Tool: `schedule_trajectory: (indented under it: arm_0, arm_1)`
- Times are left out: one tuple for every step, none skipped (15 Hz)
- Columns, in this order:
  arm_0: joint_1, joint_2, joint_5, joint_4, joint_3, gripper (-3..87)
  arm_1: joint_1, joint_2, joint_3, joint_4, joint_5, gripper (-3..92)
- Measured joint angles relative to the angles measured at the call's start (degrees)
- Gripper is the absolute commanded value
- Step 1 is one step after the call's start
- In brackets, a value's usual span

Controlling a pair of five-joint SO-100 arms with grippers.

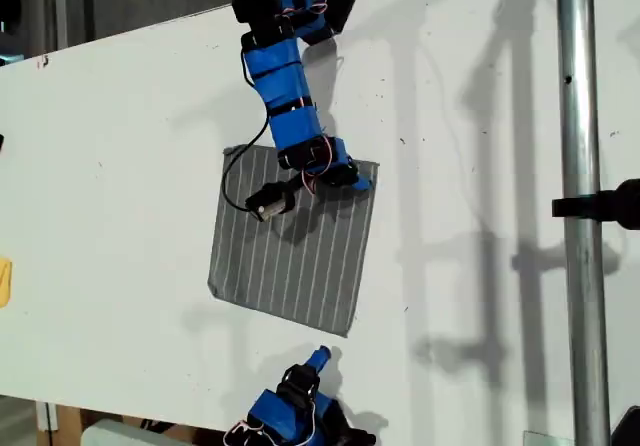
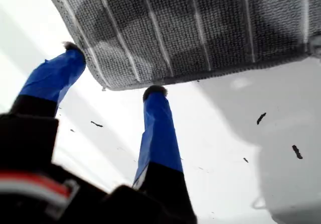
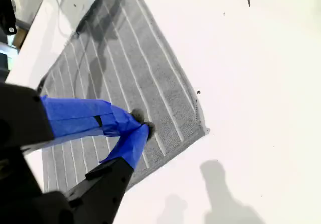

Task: Grasp corners of a towel and fold twice.

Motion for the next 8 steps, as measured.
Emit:
schedule_trajectory:
  arm_0:
    - [0.0,0.09,0.0,0.0,0.0,-2.9]
    - [0.0,0.09,0.0,0.0,0.0,-2.9]
    - [0.0,0.09,0.0,0.0,0.0,-2.9]
    - [0.0,0.09,0.0,0.0,0.0,-2.9]
    - [-0.09,0.09,0.09,0.0,0.0,-2.9]
    - [-0.09,0.09,0.26,0.0,0.0,-2.9]
    - [-0.09,0.09,0.26,0.0,0.0,-2.9]
    - [-0.09,0.09,0.26,0.0,0.0,-2.9]
  arm_1:
    - [-0.09,-0.09,0.0,-0.44,0.18,26.9]
    - [-0.09,-0.97,0.0,-0.97,0.18,26.8]
    - [-0.09,-2.72,-0.09,-1.93,0.26,25.5]
    - [-0.09,-4.48,-0.09,-1.85,0.53,23.0]
    - [0.18,-5.71,-0.09,-2.55,0.44,16.9]
    - [0.53,-6.5,-0.18,-2.72,0.88,0.8]
    - [0.53,-6.68,-0.35,-3.52,2.02,-0.2]
    - [0.53,-6.68,-0.35,-3.6,2.99,-0.2]
